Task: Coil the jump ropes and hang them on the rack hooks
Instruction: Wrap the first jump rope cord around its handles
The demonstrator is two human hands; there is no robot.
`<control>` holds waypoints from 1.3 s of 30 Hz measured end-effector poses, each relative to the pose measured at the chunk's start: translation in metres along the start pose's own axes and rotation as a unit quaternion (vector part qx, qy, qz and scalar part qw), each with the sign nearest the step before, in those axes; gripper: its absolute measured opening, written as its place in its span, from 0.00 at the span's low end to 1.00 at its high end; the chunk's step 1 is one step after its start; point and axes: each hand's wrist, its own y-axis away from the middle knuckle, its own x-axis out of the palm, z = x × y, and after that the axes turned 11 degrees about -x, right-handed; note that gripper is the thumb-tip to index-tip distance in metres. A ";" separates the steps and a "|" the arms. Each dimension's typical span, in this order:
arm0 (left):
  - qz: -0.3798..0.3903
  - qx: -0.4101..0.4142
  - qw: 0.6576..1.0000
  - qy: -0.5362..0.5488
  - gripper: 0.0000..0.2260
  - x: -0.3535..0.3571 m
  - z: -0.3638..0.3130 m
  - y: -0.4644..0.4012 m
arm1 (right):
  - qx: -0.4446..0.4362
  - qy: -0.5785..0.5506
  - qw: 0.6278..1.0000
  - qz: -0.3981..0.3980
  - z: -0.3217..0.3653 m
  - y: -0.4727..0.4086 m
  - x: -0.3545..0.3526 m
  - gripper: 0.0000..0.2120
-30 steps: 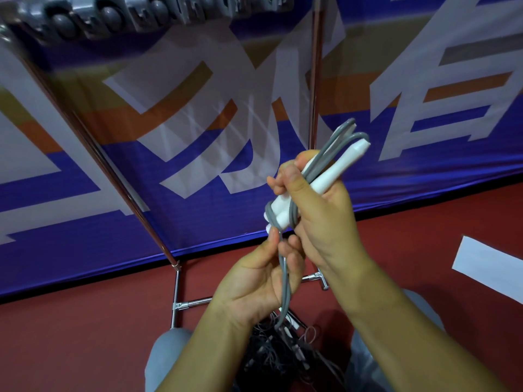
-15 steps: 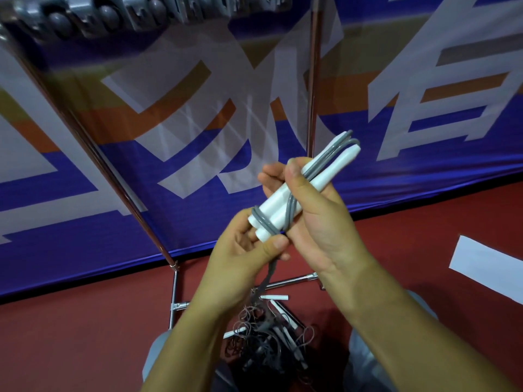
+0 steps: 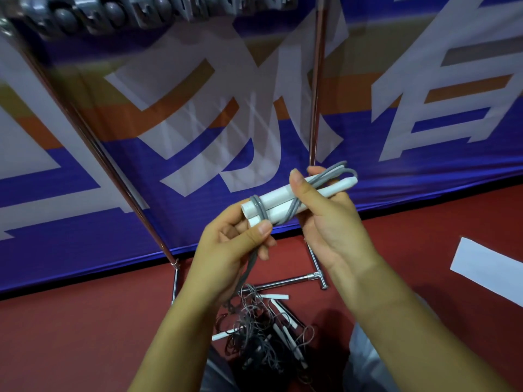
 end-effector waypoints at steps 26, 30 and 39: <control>0.076 -0.097 0.992 0.023 0.31 0.006 0.019 0.000 | 0.098 -0.113 0.987 0.063 0.020 0.020 0.018 0.04; 0.085 -0.089 0.992 -0.012 0.27 0.008 0.018 0.001 | 0.128 -0.133 0.982 0.039 0.023 0.023 0.019 0.04; 0.104 -0.116 0.971 -0.180 0.08 -0.011 0.000 0.010 | 0.175 -0.105 0.969 0.142 0.036 0.028 0.012 0.04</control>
